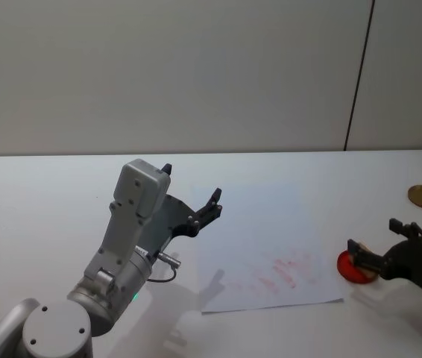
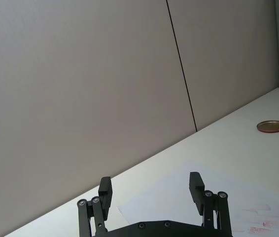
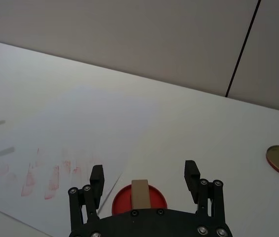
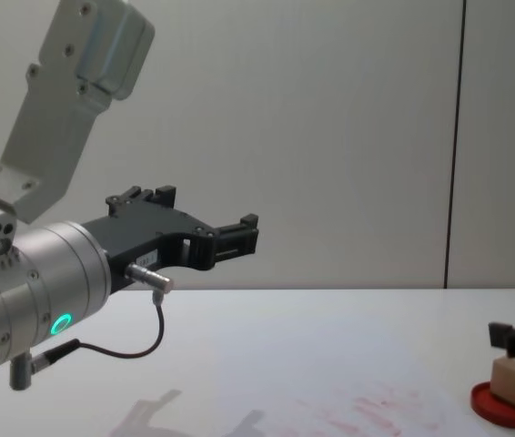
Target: Use the one hand to pick up the stamp and affix it onto the A4 paper.
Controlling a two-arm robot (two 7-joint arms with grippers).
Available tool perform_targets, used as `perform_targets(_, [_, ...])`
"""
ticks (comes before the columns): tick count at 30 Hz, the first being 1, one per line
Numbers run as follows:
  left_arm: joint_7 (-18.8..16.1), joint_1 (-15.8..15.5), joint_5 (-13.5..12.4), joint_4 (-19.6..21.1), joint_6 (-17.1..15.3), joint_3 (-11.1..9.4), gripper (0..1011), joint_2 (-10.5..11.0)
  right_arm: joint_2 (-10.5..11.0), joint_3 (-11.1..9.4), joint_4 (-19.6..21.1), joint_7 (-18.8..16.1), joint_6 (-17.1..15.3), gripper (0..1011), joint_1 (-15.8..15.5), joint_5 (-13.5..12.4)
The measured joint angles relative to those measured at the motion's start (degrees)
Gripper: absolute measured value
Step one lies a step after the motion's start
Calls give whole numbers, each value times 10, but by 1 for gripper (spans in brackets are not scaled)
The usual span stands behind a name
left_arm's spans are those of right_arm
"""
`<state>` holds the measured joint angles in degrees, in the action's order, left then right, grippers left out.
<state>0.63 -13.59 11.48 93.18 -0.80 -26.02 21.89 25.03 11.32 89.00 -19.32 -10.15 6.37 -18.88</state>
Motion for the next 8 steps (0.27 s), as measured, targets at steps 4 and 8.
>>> perform_targets(4, [0, 0, 0, 0, 0, 0, 993, 0, 1, -1, 7, 3, 4, 1001, 0, -1])
perform_targets(8, [0, 0, 0, 0, 0, 0, 993, 0, 1, -2, 13, 6, 8, 1001, 0, -2])
